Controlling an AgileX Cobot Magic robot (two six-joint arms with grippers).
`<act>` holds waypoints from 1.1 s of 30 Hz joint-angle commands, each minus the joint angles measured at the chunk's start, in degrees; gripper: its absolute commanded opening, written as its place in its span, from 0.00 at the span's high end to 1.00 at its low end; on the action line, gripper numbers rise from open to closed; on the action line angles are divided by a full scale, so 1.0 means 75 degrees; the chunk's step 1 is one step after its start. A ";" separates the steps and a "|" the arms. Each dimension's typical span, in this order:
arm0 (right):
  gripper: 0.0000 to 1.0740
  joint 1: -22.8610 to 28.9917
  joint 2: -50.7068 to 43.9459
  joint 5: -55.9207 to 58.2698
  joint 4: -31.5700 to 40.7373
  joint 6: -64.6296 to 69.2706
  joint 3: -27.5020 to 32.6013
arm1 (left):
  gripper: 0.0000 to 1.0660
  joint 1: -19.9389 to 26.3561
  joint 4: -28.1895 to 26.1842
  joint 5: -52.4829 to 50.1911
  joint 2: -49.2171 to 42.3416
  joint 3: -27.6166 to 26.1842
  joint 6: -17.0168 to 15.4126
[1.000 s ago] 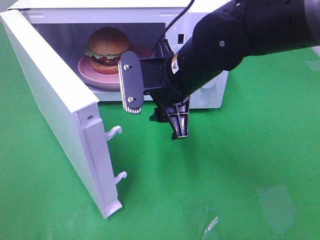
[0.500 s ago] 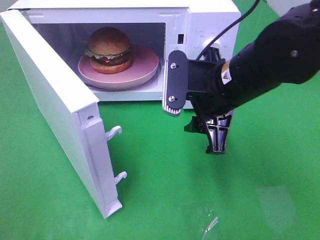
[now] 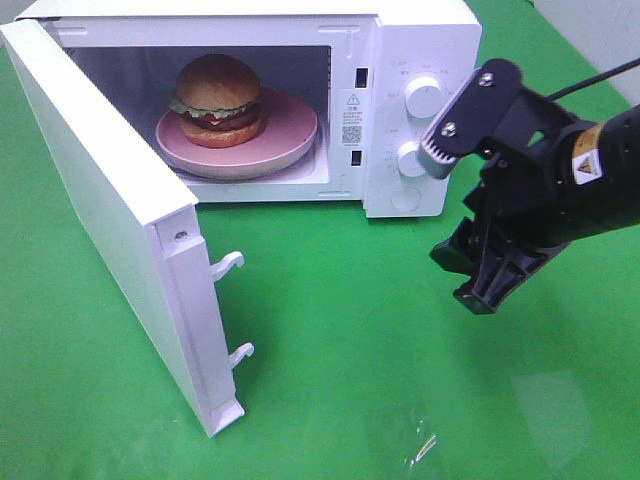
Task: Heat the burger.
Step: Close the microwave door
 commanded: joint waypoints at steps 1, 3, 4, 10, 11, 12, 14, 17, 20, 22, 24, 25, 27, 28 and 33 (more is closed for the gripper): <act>0.44 -0.0390 -0.0527 0.0405 0.0336 0.1016 0.0191 | 0.08 0.0008 0.0015 -0.0008 -0.0122 0.0008 -0.0031; 0.44 -0.0581 -0.0802 0.0970 0.0397 0.1352 0.0191 | 0.08 0.0008 0.0015 -0.0008 -0.0122 0.0008 -0.0031; 0.44 -0.0741 -0.1085 0.1765 0.0382 0.1933 0.0191 | 0.08 0.0008 0.0015 -0.0008 -0.0122 0.0008 -0.0031; 0.39 -0.0802 -0.1841 0.3957 0.0405 0.2781 0.0191 | 0.08 0.0008 0.0015 -0.0008 -0.0122 0.0008 -0.0031; 0.39 -0.0802 -0.1841 0.3957 0.0405 0.2781 0.0191 | 0.08 0.0008 0.0015 -0.0008 -0.0122 0.0008 -0.0031; 0.37 -0.0802 -0.2101 0.4591 0.0573 0.2857 0.0191 | 0.08 0.0008 0.0015 -0.0008 -0.0122 0.0008 -0.0031; 0.37 -0.0802 -0.2254 0.4935 0.0642 0.2857 0.0191 | 0.08 0.0008 0.0015 -0.0008 -0.0122 0.0008 -0.0031; 0.36 -0.0802 -0.2888 0.5844 0.0764 0.2865 0.0191 | 0.08 0.0008 0.0015 -0.0008 -0.0122 0.0008 -0.0031; 0.36 -0.0802 -0.3338 0.6043 0.0764 0.2880 0.0191 | 0.08 0.0008 0.0015 -0.0008 -0.0122 0.0008 -0.0031; 0.36 -0.0802 -0.3759 0.6150 0.0764 0.2880 0.0191 | 0.08 0.0008 0.0015 -0.0008 -0.0122 0.0008 -0.0031; 0.36 -0.0802 -0.4668 0.6188 0.0764 0.2888 0.0191 | 0.08 0.0008 0.0015 -0.0008 -0.0122 0.0008 -0.0031; 0.36 -0.0802 -0.4668 0.6188 0.0764 0.2888 0.0191 | 0.08 0.0008 0.0015 -0.0008 -0.0122 0.0008 -0.0031; 0.36 -0.0802 -0.5172 0.6219 0.0756 0.2895 0.0191 | 0.08 0.0008 0.0015 -0.0008 -0.0122 0.0008 -0.0031; 0.36 -0.0802 -0.5630 0.6295 0.0756 0.3002 0.0191 | 0.08 0.0008 0.0015 -0.0008 -0.0122 0.0008 -0.0031; 0.36 -0.0810 -0.6998 0.6280 0.0672 0.3117 0.0466 | 0.08 0.0008 0.0015 -0.0008 -0.0122 0.0008 -0.0031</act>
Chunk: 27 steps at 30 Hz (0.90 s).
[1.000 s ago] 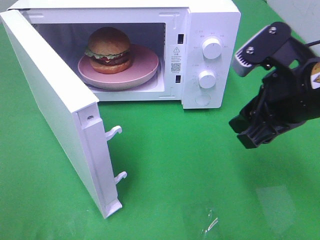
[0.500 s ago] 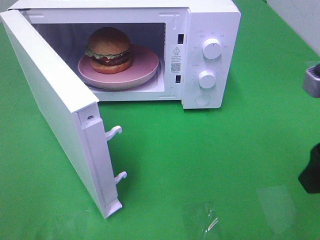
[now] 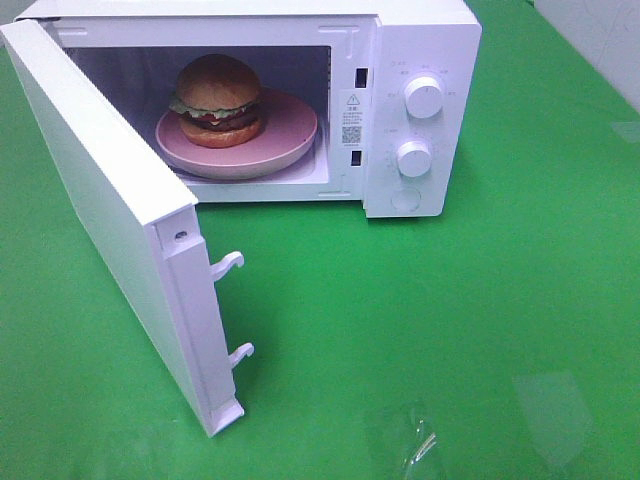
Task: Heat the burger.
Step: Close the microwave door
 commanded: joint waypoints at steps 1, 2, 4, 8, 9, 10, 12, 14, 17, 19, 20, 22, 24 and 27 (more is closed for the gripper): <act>0.36 -0.0038 -0.0558 0.0038 -0.0046 0.0092 0.0183 | 0.08 0.0008 0.0015 -0.0008 -0.0122 0.0008 -0.0031; 0.36 -0.0046 -0.0726 0.0038 -0.0076 0.0092 0.0260 | 0.08 0.0008 0.0015 -0.0008 -0.0122 0.0008 -0.0031; 0.36 -0.0191 -0.1108 0.0038 -0.0153 0.0092 0.0413 | 0.08 0.0008 0.0015 -0.0008 -0.0122 0.0008 -0.0031; 0.36 -0.1024 -0.1642 -0.0107 -0.0290 0.0008 0.0718 | 0.08 0.0008 0.0015 -0.0008 -0.0122 0.0008 -0.0031; 0.36 -0.1024 -0.1642 -0.0107 -0.0290 0.0008 0.0718 | 0.08 0.0008 0.0015 -0.0008 -0.0122 0.0008 -0.0031; 0.35 -0.1474 -0.1917 -0.0252 -0.0206 -0.0168 0.0879 | 0.08 0.0008 0.0015 -0.0008 -0.0122 0.0008 -0.0031; 0.31 -0.1811 -0.2154 -0.0397 -0.0069 -0.0336 0.0993 | 0.08 0.0008 0.0015 -0.0008 -0.0122 0.0008 -0.0031; 0.29 -0.1925 -0.2254 -0.0489 0.0008 -0.0359 0.0985 | 0.08 0.0008 0.0015 -0.0008 -0.0122 0.0008 -0.0031; 0.28 -0.2208 -0.2674 -0.0886 0.0031 -0.0382 0.1077 | 0.08 0.0008 0.0015 -0.0008 -0.0122 0.0008 -0.0031; 0.30 -0.2261 -0.2903 -0.1115 -0.0008 -0.0382 0.1268 | 0.08 0.0008 0.0015 -0.0008 -0.0122 0.0008 -0.0031; 0.30 -0.2261 -0.3132 -0.1108 0.0008 -0.0397 0.1283 | 0.08 0.0008 0.0015 -0.0008 -0.0122 0.0008 -0.0031; 0.31 -0.2261 -0.3239 -0.1108 0.0008 -0.0390 0.1283 | 0.08 0.0008 0.0023 -0.0008 -0.0122 0.0008 -0.0031; 0.31 -0.2345 -0.3453 -0.1108 0.0008 -0.0397 0.1283 | 0.08 0.0008 0.0023 -0.0008 -0.0122 0.0008 -0.0031; 0.32 -0.2468 -0.3720 -0.1108 0.0008 -0.0390 0.1283 | 0.08 0.0008 0.0023 -0.0008 -0.0122 0.0008 -0.0031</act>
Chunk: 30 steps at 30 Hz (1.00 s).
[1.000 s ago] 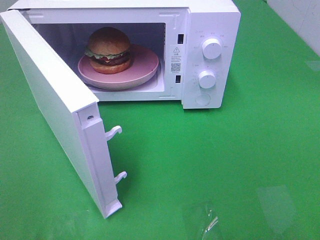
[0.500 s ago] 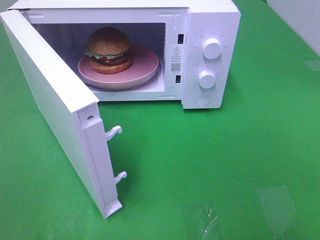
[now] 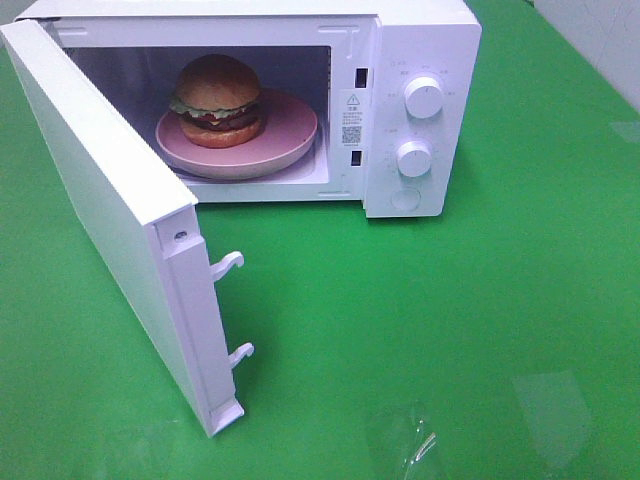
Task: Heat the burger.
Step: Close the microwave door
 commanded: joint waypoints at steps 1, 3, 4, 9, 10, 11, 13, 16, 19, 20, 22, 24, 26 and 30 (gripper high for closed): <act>0.32 -0.0229 -0.0474 -0.0084 0.0023 -0.0076 0.0015 | 0.08 0.0008 0.0023 -0.0008 -0.0122 0.0008 -0.0031; 0.32 -0.0229 -0.0458 -0.0084 0.0023 -0.0084 0.0015 | 0.08 0.0008 0.0008 -0.0008 -0.0130 0.0008 -0.0031; 0.32 -0.0229 -0.0458 -0.0084 0.0023 -0.0076 0.0015 | 0.08 0.0008 0.0008 -0.0008 -0.0122 0.0008 -0.0031; 0.32 -0.0229 -0.0458 -0.0084 0.0023 -0.0076 0.0015 | 0.08 0.0008 0.0008 -0.0008 -0.0122 0.0008 -0.0031; 0.32 -0.0229 -0.0458 -0.0084 0.0023 -0.0076 0.0015 | 0.08 0.0008 0.0008 -0.0008 -0.0122 0.0008 -0.0031; 0.32 -0.0229 -0.0458 -0.0084 0.0023 -0.0076 0.0015 | 0.08 0.0008 0.0008 -0.0008 -0.0122 0.0008 -0.0031; 0.32 -0.0229 -0.0458 -0.0084 0.0023 -0.0076 0.0015 | 0.08 0.0008 0.0008 -0.0008 -0.0122 0.0008 -0.0031; 0.32 -0.0229 -0.0458 -0.0084 0.0023 -0.0076 0.0015 | 0.08 0.0008 0.0008 -0.0008 -0.0122 0.0008 -0.0031; 0.31 -0.0229 -0.0458 -0.0084 0.0023 -0.0076 0.0015 | 0.08 0.0008 0.0008 -0.0008 -0.0122 0.0008 -0.0031; 0.31 -0.0229 -0.0458 -0.0084 0.0023 -0.0076 0.0015 | 0.08 0.0008 0.0008 -0.0008 -0.0122 0.0008 -0.0031; 0.32 -0.0229 -0.0458 -0.0084 0.0023 -0.0076 0.0015 | 0.08 0.0008 0.0008 -0.0008 -0.0122 0.0008 -0.0031; 0.32 -0.0229 -0.0458 -0.0084 0.0023 -0.0076 0.0015 | 0.08 0.0008 0.0008 -0.0008 -0.0122 0.0008 -0.0031; 0.32 -0.0229 -0.0458 -0.0084 0.0023 -0.0076 0.0015 | 0.08 0.0008 0.0008 -0.0008 -0.0122 0.0008 -0.0031; 0.32 -0.0229 -0.0458 -0.0084 0.0023 -0.0076 0.0015 | 0.08 0.0008 0.0008 -0.0008 -0.0122 0.0008 -0.0031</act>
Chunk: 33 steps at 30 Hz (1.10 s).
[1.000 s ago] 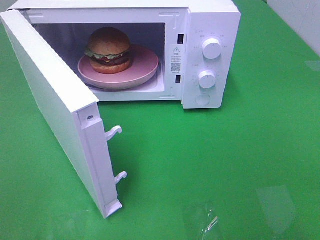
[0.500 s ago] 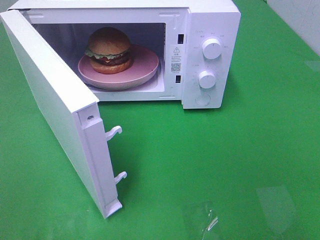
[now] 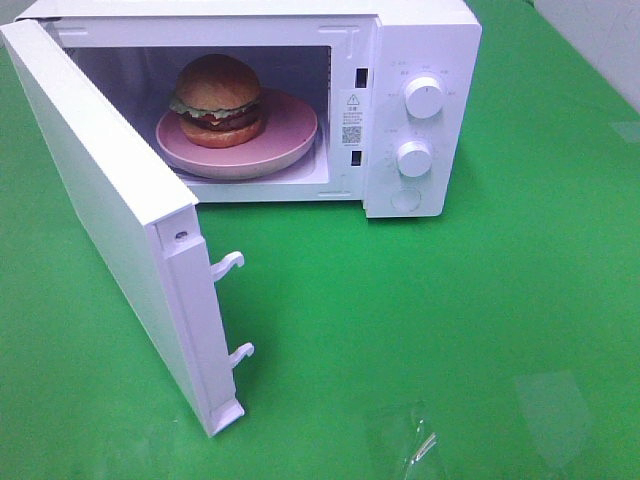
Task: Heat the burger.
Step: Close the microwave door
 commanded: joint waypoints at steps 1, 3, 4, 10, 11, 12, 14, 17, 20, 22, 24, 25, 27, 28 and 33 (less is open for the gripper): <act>0.32 -0.0038 -0.0206 -0.0076 0.0023 -0.0069 0.0015 | 0.08 0.0008 0.0008 -0.0008 -0.0122 0.0008 -0.0031; 0.32 -0.0038 -0.0206 -0.0076 0.0023 -0.0069 0.0015 | 0.08 0.0008 0.0008 -0.0008 -0.0122 0.0008 -0.0031; 0.32 -0.0038 -0.0206 -0.0076 0.0023 -0.0069 0.0015 | 0.08 0.0008 0.0008 -0.0008 -0.0122 0.0008 -0.0031; 0.32 -0.0038 -0.0206 -0.0076 0.0023 -0.0069 0.0015 | 0.08 0.0008 0.0008 -0.0008 -0.0122 0.0008 -0.0031; 0.32 -0.0038 -0.0206 -0.0076 0.0023 -0.0069 0.0015 | 0.08 0.0008 0.0008 -0.0008 -0.0122 0.0008 -0.0031; 0.32 -0.0038 -0.0206 -0.0076 0.0023 -0.0069 0.0015 | 0.08 0.0008 0.0008 -0.0008 -0.0122 0.0008 -0.0031; 0.32 -0.0038 -0.0206 -0.0076 0.0023 -0.0069 0.0015 | 0.08 0.0008 0.0008 -0.0008 -0.0122 0.0008 -0.0031; 0.32 -0.0038 -0.0206 -0.0076 0.0023 -0.0069 0.0015 | 0.08 0.0008 0.0008 -0.0008 -0.0122 0.0008 -0.0031; 0.32 -0.0038 -0.0206 -0.0076 0.0023 -0.0069 0.0015 | 0.08 0.0008 0.0008 -0.0008 -0.0122 0.0008 -0.0031; 0.32 -0.0038 -0.0206 -0.0076 0.0023 -0.0069 0.0015 | 0.08 0.0008 -0.0008 -0.0008 -0.0122 0.0008 -0.0031; 0.32 -0.0038 -0.0206 -0.0076 0.0023 -0.0069 0.0015 | 0.08 0.0008 -0.0046 -0.0015 -0.0122 0.0008 -0.0031; 0.32 -0.0038 -0.0206 -0.0076 0.0023 -0.0069 0.0015 | 0.08 0.0008 -0.0046 -0.0015 -0.0122 0.0008 -0.0031; 0.32 -0.0038 -0.0206 -0.0076 0.0023 -0.0069 0.0015 | 0.08 0.0008 -0.0046 -0.0015 -0.0122 0.0008 -0.0031; 0.32 -0.0038 -0.0206 -0.0076 0.0023 -0.0069 0.0015 | 0.08 0.0008 -0.0046 -0.0015 -0.0122 0.0008 -0.0031; 0.32 -0.0038 -0.0206 -0.0076 0.0023 -0.0069 0.0015 | 0.08 0.0008 -0.0145 -0.0076 0.0008 -0.0023 -0.0061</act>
